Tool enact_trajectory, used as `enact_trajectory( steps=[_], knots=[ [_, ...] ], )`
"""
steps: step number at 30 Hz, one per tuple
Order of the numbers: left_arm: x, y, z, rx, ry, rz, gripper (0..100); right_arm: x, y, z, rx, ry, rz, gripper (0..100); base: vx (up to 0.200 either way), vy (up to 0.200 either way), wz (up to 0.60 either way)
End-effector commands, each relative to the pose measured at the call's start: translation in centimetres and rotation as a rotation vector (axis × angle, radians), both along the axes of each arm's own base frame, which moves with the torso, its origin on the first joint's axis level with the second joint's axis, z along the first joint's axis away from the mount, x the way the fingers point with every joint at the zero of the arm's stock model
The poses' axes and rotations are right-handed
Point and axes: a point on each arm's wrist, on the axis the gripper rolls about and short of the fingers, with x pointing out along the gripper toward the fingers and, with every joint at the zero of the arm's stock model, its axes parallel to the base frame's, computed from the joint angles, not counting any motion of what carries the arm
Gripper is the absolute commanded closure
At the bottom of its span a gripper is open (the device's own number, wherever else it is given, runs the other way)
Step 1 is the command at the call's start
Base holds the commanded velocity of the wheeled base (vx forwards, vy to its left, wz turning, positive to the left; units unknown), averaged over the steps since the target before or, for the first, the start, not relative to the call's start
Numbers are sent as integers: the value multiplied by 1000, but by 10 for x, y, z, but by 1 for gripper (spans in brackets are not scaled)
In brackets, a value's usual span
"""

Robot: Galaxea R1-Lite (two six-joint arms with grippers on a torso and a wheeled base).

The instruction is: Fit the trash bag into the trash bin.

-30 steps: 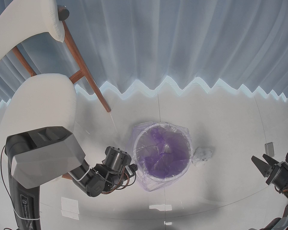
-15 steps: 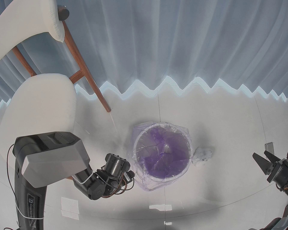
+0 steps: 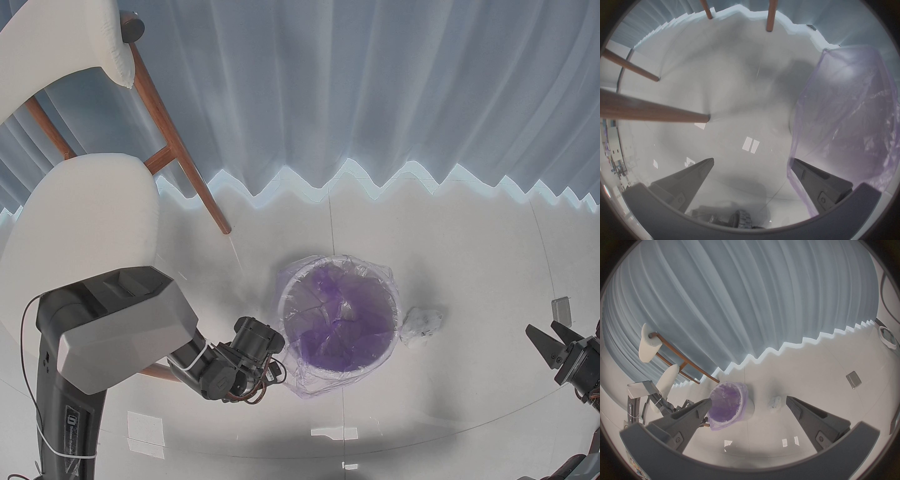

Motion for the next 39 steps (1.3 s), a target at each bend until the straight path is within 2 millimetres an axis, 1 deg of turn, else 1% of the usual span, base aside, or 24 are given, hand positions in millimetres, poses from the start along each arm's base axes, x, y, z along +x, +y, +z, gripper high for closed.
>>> enact_trajectory(
  steps=[1,2,3,4,7,8,9,10,11,13,15,18,19,21,23,24,26,27,29,30,31,33,39],
  knots=[
    [8,-12,-24,75,-1,-27,0,-7,0,0,-1,5,-4,0,0,0,0],
    [7,-11,-31,118,-8,-39,0,-10,0,-2,2,23,-2,0,0,0,0],
    [7,-12,-30,118,-14,-42,0,-11,0,-2,2,28,0,0,0,0,0],
    [6,-11,-23,105,-37,-43,0,-14,1,-4,9,62,8,0,0,0,0],
    [6,-10,-2,65,-102,-41,0,-14,3,-3,34,155,48,0,0,0,0],
    [6,-10,-2,63,-105,-41,0,-14,3,-3,36,158,52,0,0,0,0],
    [5,-9,3,55,-118,-40,0,-12,5,-1,69,214,90,0,0,0,0],
    [5,-9,3,55,-118,-40,0,-12,5,-1,69,214,90,0,0,0,0],
    [2,-9,13,43,-138,-40,0,-5,9,2,123,324,136,0,0,0,0],
    [-1,-10,21,26,-161,-45,0,3,13,1,144,411,162,0,0,0,0],
    [-7,-10,27,16,-178,-55,0,15,19,-4,164,497,185,0,0,0,0],
    [-19,-14,31,11,-183,-84,0,31,27,-18,165,608,213,0,0,0,0],
    [-20,-14,30,12,-182,-84,0,32,27,-19,164,614,215,0,0,0,0],
    [-26,-18,30,9,-190,-99,0,48,33,-29,167,650,261,0,0,0,0],
    [-28,-20,31,2,-203,-106,0,60,36,-36,172,665,269,0,0,0,0],
    [-29,-20,32,-1,-211,-107,0,71,38,-43,172,671,266,0,0,0,0],
    [-32,-22,32,-5,-220,-114,0,86,40,-54,171,669,266,0,0,0,0],
    [-32,-22,32,-5,-220,-116,0,90,41,-59,170,670,266,0,0,0,0],
    [-34,-21,31,-4,-216,-116,0,91,41,-72,144,692,275,0,0,0,0],
    [-34,-21,32,-4,-216,-116,0,90,40,-74,138,698,278,0,0,0,0],
    [-36,-21,33,-4,-216,-119,0,91,36,-89,106,733,277,0,0,0,0],
    [-38,-23,35,-9,-220,-125,0,94,31,-100,90,732,286,0,0,0,0],
    [-52,-30,38,-19,-218,-155,0,121,33,-121,98,652,296,0,0,0,0]
  ],
)
